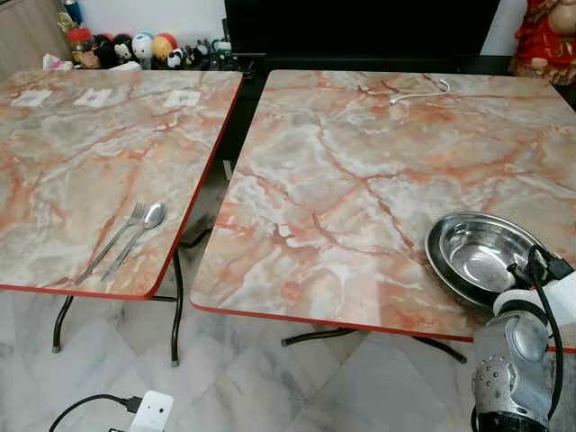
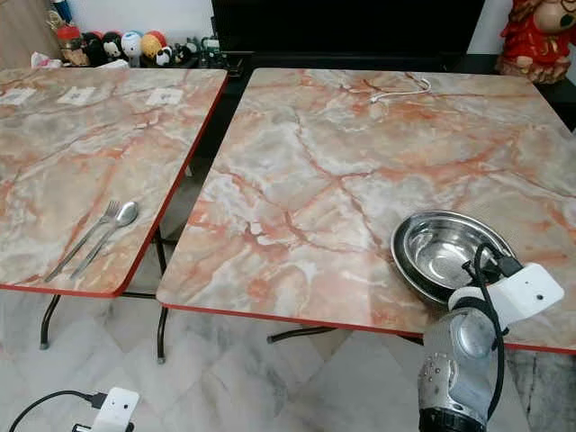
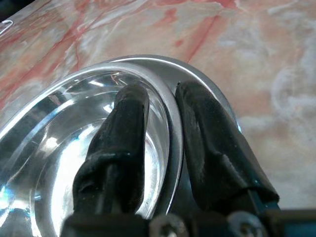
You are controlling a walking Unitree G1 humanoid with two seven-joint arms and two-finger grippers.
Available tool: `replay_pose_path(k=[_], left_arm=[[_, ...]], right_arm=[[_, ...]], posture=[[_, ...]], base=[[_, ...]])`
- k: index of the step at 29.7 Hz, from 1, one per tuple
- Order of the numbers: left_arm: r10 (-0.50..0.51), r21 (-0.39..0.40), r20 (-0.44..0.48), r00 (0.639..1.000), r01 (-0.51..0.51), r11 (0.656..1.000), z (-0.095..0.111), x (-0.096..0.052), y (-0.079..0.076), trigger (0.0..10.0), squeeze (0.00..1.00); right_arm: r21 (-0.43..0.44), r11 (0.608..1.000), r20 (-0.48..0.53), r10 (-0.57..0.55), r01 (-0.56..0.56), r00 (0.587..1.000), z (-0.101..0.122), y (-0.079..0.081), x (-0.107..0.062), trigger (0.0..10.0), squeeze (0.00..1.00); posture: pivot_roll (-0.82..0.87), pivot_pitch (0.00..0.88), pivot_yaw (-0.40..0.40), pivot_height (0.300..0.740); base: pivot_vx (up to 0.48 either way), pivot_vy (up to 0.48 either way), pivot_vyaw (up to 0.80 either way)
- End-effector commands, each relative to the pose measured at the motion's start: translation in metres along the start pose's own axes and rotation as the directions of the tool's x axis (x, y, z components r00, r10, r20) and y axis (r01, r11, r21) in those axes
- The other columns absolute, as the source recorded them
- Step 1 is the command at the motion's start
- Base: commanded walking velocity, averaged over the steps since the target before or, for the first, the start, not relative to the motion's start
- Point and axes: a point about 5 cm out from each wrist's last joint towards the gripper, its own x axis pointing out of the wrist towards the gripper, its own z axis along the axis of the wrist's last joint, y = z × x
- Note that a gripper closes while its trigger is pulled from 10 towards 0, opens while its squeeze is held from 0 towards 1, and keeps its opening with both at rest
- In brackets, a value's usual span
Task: Setting the table
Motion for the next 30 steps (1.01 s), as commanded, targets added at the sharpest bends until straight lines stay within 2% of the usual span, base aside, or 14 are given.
replay_pose_path(k=[1,6,7,9,12,17,22,23,24,25,26,27,28,30], left_arm=[[-0.001,0.001,-0.032,0.999,0.001,1.000,-0.009,-0.002,-0.001,10.0,0.00],[-0.004,-0.001,-0.030,1.000,0.004,1.000,-0.009,-0.002,-0.001,10.0,0.00],[-0.004,-0.003,-0.028,1.000,0.004,1.000,-0.009,-0.002,-0.001,10.0,0.00],[-0.005,-0.005,-0.027,1.000,0.005,1.000,-0.009,-0.002,-0.001,10.0,0.00],[-0.006,-0.008,-0.024,1.000,0.006,1.000,-0.009,-0.002,-0.001,10.0,0.00],[-0.007,-0.009,-0.022,1.000,0.007,1.000,-0.009,-0.002,-0.002,10.0,0.00],[-0.006,-0.011,-0.020,1.000,0.006,1.000,-0.009,-0.002,-0.002,10.0,0.00],[-0.006,-0.013,-0.018,1.000,0.006,1.000,-0.009,-0.002,-0.002,10.0,0.00],[-0.006,-0.015,-0.016,1.000,0.006,1.000,-0.009,-0.003,-0.002,10.0,0.00],[-0.006,-0.016,-0.015,1.000,0.006,1.000,-0.009,-0.003,-0.002,10.0,0.00],[-0.006,-0.016,-0.016,1.000,0.006,1.000,-0.009,-0.003,-0.002,10.0,0.00],[-0.006,-0.018,-0.014,1.000,0.005,1.000,-0.009,-0.003,-0.002,10.0,0.00],[-0.005,-0.019,-0.013,1.000,0.005,1.000,-0.009,-0.003,-0.002,10.0,0.00],[-0.002,-0.037,-0.020,1.000,0.001,0.999,-0.010,-0.003,-0.001,10.0,0.00]], right_arm=[[-0.005,1.000,0.007,-0.022,0.022,1.000,0.001,-0.004,0.001,10.0,0.18],[-0.028,0.997,0.021,-0.074,0.075,0.997,0.003,-0.012,0.004,10.0,0.13],[-0.048,0.994,0.046,-0.093,0.095,0.995,0.006,-0.014,0.004,10.0,0.03],[-0.061,0.992,0.072,-0.102,0.107,0.992,0.010,-0.016,0.005,10.0,0.00],[-0.111,0.989,0.132,-0.081,0.096,0.988,0.018,-0.016,0.006,10.0,0.00],[-0.124,0.988,0.135,-0.080,0.097,0.988,0.018,-0.014,0.006,10.0,0.00],[-0.225,0.974,0.200,0.067,-0.021,0.978,0.023,0.003,0.001,10.0,0.00],[-0.272,0.958,0.212,0.148,-0.087,0.966,0.024,0.011,-0.001,10.0,0.00],[-0.333,0.927,0.218,0.255,-0.174,0.942,0.025,0.022,-0.004,10.0,0.00],[-0.356,0.911,0.217,0.297,-0.208,0.930,0.024,0.026,-0.006,10.0,0.00],[-0.389,0.880,0.203,0.371,-0.273,0.906,0.023,0.034,-0.009,10.0,0.00],[-0.430,0.830,0.179,0.464,-0.355,0.867,0.021,0.044,-0.014,10.0,0.00],[-0.444,0.811,0.171,0.494,-0.381,0.853,0.021,0.047,-0.016,10.0,0.00],[-0.402,0.769,0.086,0.572,-0.497,0.816,0.012,0.058,-0.021,10.0,0.00]], posture=[[-0.06,0.083,0.025,0.740],[-0.06,0.083,0.025,0.740],[-0.06,0.083,0.025,0.740],[-0.06,0.082,0.025,0.740],[-0.06,0.082,0.025,0.740],[-0.06,0.080,0.025,0.740],[-0.06,0.080,0.026,0.740],[-0.06,0.082,0.026,0.740],[-0.06,0.081,0.027,0.740],[-0.06,0.081,0.027,0.740],[-0.07,0.081,0.026,0.740],[-0.07,0.080,0.026,0.740],[-0.07,0.081,0.026,0.740],[-0.08,0.082,0.027,0.740]], base=[[0.000,0.000,0.00],[0.000,0.000,0.00],[0.000,0.000,0.00],[0.000,0.000,0.00],[0.000,0.000,0.00],[0.000,0.000,0.00],[0.000,0.000,0.00],[0.000,0.000,0.00],[0.000,0.000,0.00],[0.000,0.000,0.00],[0.000,0.000,0.00],[0.000,0.000,0.00],[0.000,0.000,0.00],[0.000,0.000,0.00]])
